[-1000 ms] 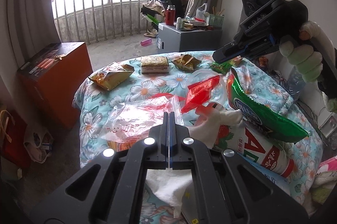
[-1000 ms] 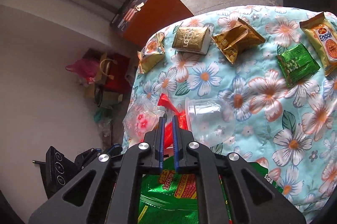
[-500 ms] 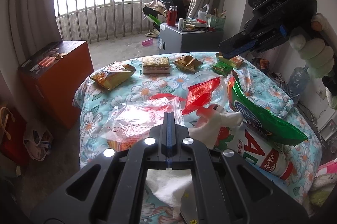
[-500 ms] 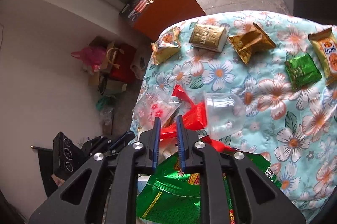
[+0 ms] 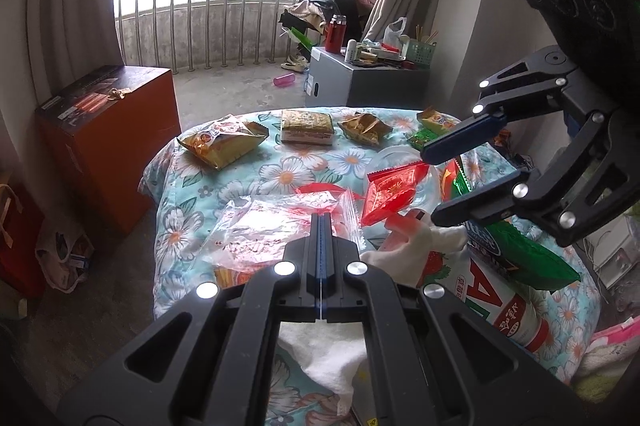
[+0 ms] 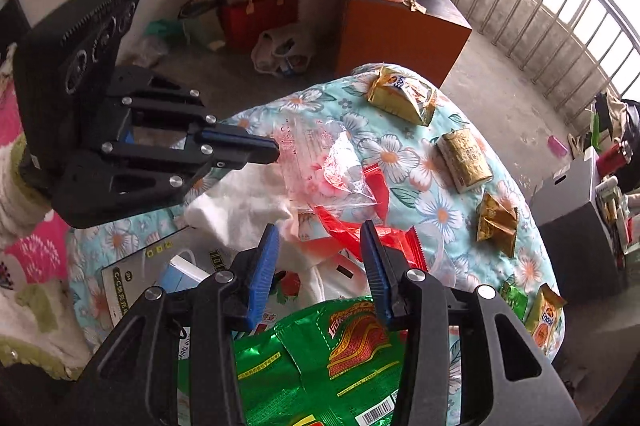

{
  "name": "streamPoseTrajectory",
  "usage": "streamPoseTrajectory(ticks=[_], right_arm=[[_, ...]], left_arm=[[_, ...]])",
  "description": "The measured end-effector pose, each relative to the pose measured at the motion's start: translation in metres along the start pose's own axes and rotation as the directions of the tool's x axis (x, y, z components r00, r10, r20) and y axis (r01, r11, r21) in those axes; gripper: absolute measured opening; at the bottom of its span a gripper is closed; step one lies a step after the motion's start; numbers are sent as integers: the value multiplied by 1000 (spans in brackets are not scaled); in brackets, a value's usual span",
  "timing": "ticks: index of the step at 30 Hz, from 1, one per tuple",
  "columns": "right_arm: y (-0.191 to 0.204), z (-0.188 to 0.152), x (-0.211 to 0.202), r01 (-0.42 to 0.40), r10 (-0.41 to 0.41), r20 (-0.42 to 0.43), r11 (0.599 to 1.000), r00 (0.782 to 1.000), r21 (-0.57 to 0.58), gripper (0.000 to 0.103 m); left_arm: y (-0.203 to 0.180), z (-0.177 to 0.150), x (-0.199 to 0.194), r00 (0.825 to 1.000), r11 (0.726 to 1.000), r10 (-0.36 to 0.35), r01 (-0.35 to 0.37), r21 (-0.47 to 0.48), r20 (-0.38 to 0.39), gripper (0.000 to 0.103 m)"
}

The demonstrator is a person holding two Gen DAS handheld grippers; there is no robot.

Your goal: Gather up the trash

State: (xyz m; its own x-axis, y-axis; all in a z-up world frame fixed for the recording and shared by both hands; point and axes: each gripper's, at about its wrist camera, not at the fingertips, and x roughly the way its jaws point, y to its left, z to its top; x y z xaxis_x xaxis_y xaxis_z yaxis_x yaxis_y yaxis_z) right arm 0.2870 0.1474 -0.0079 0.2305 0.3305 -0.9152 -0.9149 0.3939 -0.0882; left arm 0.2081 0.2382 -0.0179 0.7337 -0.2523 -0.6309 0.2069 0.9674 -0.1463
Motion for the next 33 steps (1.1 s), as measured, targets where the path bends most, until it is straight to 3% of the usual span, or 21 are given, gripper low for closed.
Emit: streamPoseTrajectory(ticks=[4,6,7,8,10,12,16,21,23,28,30,33], right_arm=[[9,6,16,33,-35,-51,998,998,-47,41],[10,7,19,46,-49,-61,998,997,-49,41],[11,6,19,46,-49,-60,998,997,-46,38],[11,6,19,43,-46,-60,998,997,-43,35],[9,4,19,45,-47,-56,999,997,-26,24],[8,3,20,39,-40,-55,999,998,-10,16],[7,0,20,33,-33,-47,999,998,2,11],[4,-4,19,26,-25,-34,999,999,23,10],[3,-6,18,24,-23,-27,999,999,27,9],[-2,-8,15,14,-14,-6,999,1000,43,9],[-4,-7,14,6,-6,1,999,1000,48,9],[-4,-7,15,2,-2,3,999,1000,47,9]], left_arm=[[18,-1,-5,1000,997,-29,29,-68,0,0],[29,-3,-8,1000,993,-28,29,-112,9,12],[37,-5,-10,999,989,-31,32,-144,12,25],[45,-6,-10,999,983,-34,36,-179,16,33],[64,-7,-8,998,963,-56,55,-264,5,36],[84,-8,0,996,925,-88,75,-372,-18,38],[121,-13,26,977,804,-209,142,-577,-51,38],[143,-24,59,955,685,-281,135,-716,-89,42],[147,-27,63,964,670,-239,75,-739,-118,42],[154,-34,48,977,653,-183,38,-756,-109,52],[154,-37,47,973,640,-204,50,-767,-107,54],[159,-44,57,955,578,-284,97,-810,-88,54]])
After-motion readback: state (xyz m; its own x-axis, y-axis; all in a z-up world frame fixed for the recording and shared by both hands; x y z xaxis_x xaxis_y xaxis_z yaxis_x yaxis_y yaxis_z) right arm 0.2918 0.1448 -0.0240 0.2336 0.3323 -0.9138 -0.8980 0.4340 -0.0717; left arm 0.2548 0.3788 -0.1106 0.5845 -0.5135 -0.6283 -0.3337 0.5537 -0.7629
